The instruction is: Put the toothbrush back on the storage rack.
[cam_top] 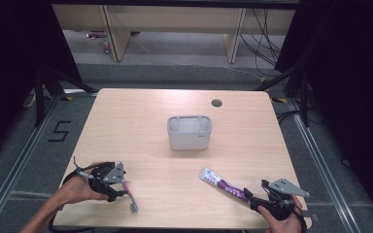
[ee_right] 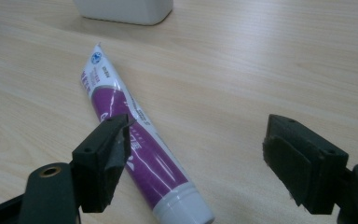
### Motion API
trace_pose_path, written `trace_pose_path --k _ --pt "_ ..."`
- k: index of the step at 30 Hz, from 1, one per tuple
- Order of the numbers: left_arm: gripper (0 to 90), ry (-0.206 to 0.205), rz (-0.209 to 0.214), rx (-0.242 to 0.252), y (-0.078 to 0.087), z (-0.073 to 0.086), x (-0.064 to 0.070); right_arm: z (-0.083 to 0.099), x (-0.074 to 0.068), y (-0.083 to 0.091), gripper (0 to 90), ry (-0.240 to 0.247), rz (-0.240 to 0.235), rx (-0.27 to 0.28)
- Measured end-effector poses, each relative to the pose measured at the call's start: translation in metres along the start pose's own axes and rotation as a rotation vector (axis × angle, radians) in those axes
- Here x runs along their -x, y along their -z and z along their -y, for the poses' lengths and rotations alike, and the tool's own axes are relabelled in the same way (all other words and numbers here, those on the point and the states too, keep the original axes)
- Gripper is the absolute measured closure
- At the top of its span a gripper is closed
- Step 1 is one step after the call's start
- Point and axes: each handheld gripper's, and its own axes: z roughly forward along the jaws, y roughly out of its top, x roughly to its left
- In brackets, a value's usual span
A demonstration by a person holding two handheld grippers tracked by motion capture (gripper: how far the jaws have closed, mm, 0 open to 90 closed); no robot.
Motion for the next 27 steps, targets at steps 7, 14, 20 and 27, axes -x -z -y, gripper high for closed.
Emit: trace_pose_path --k 7,14,20,27 --pt "35.1 -0.01 0.01 -0.019 -0.003 0.001 -0.005 0.001 0.001 -0.003 23.9 0.009 -0.009 0.014" --pt "36.3 -0.052 0.047 -0.063 -0.005 -0.005 -0.006 0.0 0.003 -0.002 23.9 0.043 -0.011 -0.006" --pt "36.8 -0.058 0.078 -0.087 -0.011 -0.005 -0.006 0.0 0.003 -0.004 23.6 0.039 -0.02 0.008" --pt "39.5 -0.056 0.1 -0.107 -0.014 -0.005 -0.01 -0.001 0.004 -0.001 23.7 0.058 0.007 -0.007"
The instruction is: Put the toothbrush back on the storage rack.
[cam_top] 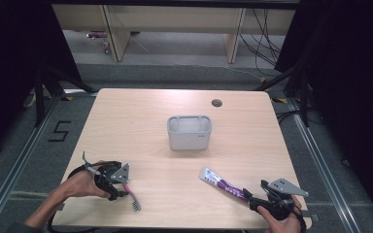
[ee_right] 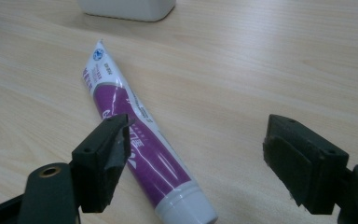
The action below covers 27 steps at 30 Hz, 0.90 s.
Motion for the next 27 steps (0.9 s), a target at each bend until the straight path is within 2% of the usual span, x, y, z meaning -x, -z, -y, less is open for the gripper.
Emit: trace_pose_path --k 1,2,3,4,5,7,8,11,22,27 --pt "40.4 -0.001 0.0 -0.006 0.0006 -0.0002 -0.001 0.0005 -0.0023 -0.0002 23.7 -0.034 -0.008 -0.005" --pt "41.0 -0.002 0.004 -0.008 0.0011 -0.0007 -0.0018 0.0011 -0.003 -0.0023 23.6 -0.045 -0.019 0.014" --pt "43.0 -0.002 0.004 -0.009 0.0015 -0.0013 -0.0018 0.0005 -0.0006 -0.0011 23.7 -0.012 -0.006 0.008" --pt "43.0 -0.011 0.009 -0.017 0.0022 -0.0021 -0.0021 0.0005 -0.0006 -0.0011 23.7 -0.012 -0.006 0.008" --pt "44.5 -0.01 0.01 -0.019 0.0024 -0.0025 -0.0015 0.0006 -0.0022 -0.0004 23.7 -0.035 -0.008 -0.008" --pt "48.1 -0.012 0.015 -0.015 0.0026 -0.0033 -0.0012 0.0006 -0.002 -0.0006 23.7 -0.032 -0.007 -0.008" --pt "51.4 -0.014 0.019 -0.018 0.0025 -0.0033 -0.0014 0.0002 0.0004 -0.0009 23.7 0.005 0.0 0.002" --pt "54.1 -0.025 0.018 -0.037 0.0008 -0.0023 -0.002 0.0003 0.0 -0.0006 23.7 0.001 -0.003 -0.003" --pt "68.0 -0.024 0.042 -0.033 0.0008 -0.0028 -0.0018 0.0007 -0.0009 -0.0025 24.0 -0.002 -0.017 -0.003" --pt "73.9 -0.007 0.055 -0.033 0.0006 -0.003 -0.0009 0.0009 -0.0014 -0.0029 24.0 -0.007 -0.021 -0.002"
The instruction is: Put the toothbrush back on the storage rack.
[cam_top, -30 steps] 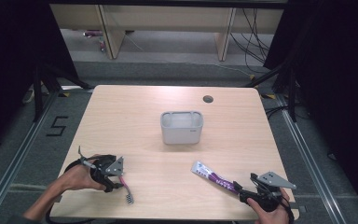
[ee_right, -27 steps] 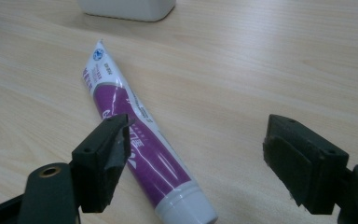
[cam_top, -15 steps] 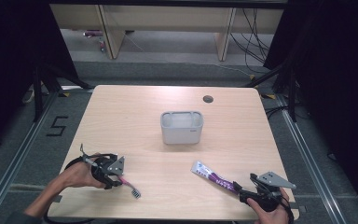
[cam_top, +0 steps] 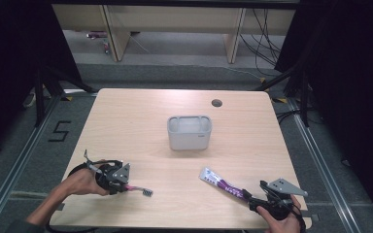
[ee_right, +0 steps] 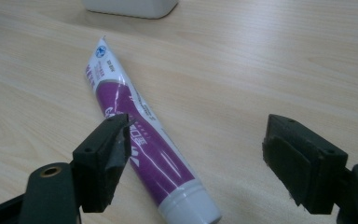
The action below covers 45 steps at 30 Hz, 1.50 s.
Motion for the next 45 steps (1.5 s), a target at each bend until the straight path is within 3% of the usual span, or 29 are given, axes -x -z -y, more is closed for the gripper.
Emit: trace_pose_path --k 6,8,17,18,19,28,29,31,32,39,40,42,45 --pt "76.7 0.023 0.016 -0.011 0.0 -0.001 -0.001 0.0 0.0 0.0 24.0 0.003 -0.002 -0.002" --pt "77.1 0.047 0.028 -0.014 0.0 -0.001 -0.001 0.0 0.0 0.0 24.0 0.005 0.0 -0.004" --pt "80.9 0.034 0.061 -0.105 -0.001 -0.013 -0.005 0.0 -0.001 -0.001 24.0 -0.007 -0.02 -0.012" --pt "80.9 0.047 0.067 -0.114 -0.002 -0.014 -0.005 0.0 0.0 0.0 24.0 0.008 -0.002 -0.006" --pt "81.1 0.029 0.061 -0.125 -0.002 -0.015 -0.007 0.0 0.0 0.0 24.0 0.009 -0.002 -0.006" --pt "81.9 0.104 0.065 -0.189 -0.004 -0.024 -0.008 0.0 -0.002 -0.001 24.0 -0.003 -0.018 -0.013" --pt "81.9 0.112 0.069 -0.197 -0.004 -0.025 -0.008 0.0 -0.005 0.001 24.0 -0.048 -0.014 -0.027" --pt "82.1 0.129 0.076 -0.205 -0.005 -0.027 -0.008 0.0 -0.001 -0.001 24.1 0.012 -0.022 -0.012" --pt "82.3 0.134 0.077 -0.212 -0.005 -0.028 -0.008 0.0 -0.001 -0.001 24.1 0.009 -0.022 -0.013" --pt "82.6 0.136 0.08 -0.207 -0.006 -0.03 -0.006 0.0 -0.001 0.0 24.4 -0.001 -0.013 -0.004" --pt "82.6 0.137 0.085 -0.196 -0.005 -0.03 -0.006 0.0 -0.004 0.001 24.4 -0.039 -0.009 -0.015" --pt "82.6 0.145 0.085 -0.164 -0.004 -0.03 -0.005 0.0 -0.002 0.0 24.4 -0.016 -0.005 -0.005" --pt "82.7 0.162 0.081 -0.119 0.002 -0.03 -0.007 0.0 -0.003 -0.001 24.6 -0.023 -0.012 0.008"
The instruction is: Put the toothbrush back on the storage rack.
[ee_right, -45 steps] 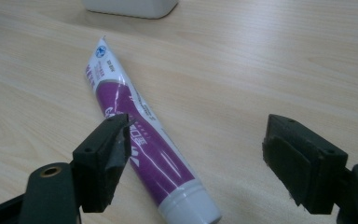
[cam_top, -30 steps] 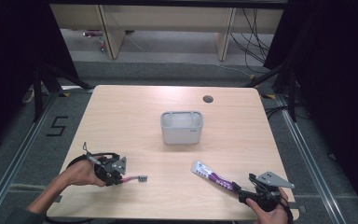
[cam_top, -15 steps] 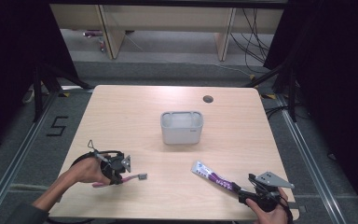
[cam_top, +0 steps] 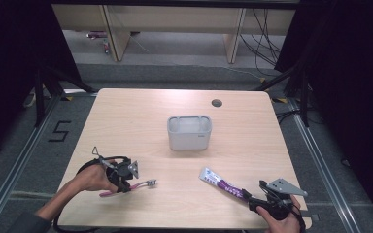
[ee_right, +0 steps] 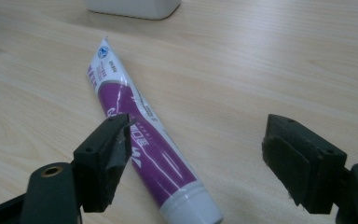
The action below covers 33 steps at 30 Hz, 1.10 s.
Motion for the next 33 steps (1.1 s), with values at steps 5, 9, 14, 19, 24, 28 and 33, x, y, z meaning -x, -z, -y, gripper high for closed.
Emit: trace_pose_path --k 5,9,14,19,24,28,33 --pt "82.7 0.024 -0.017 0.096 0.011 0.001 0.0 -0.001 0.001 0.002 24.8 0.013 0.011 -0.003" --pt "82.7 0.082 -0.015 0.203 0.022 0.002 -0.006 -0.001 0.002 0.002 24.8 0.03 0.014 0.003" --pt "82.7 0.155 -0.017 0.316 0.027 0.002 -0.007 -0.001 0.002 0.002 24.8 0.029 0.014 0.003" --pt "82.7 0.174 -0.055 0.405 0.035 0.005 -0.014 -0.001 0.001 0.002 24.8 0.013 0.011 -0.003" --pt "82.8 0.287 -0.073 0.589 0.042 0.005 -0.018 -0.001 0.003 0.002 24.8 0.03 0.015 0.003" --pt "82.7 0.33 -0.092 0.681 0.044 0.004 -0.02 -0.001 0.002 0.002 24.8 0.029 0.013 0.002" --pt "82.7 0.351 -0.122 0.758 0.045 0.001 -0.022 -0.001 0.003 0.002 24.8 0.03 0.015 0.003"
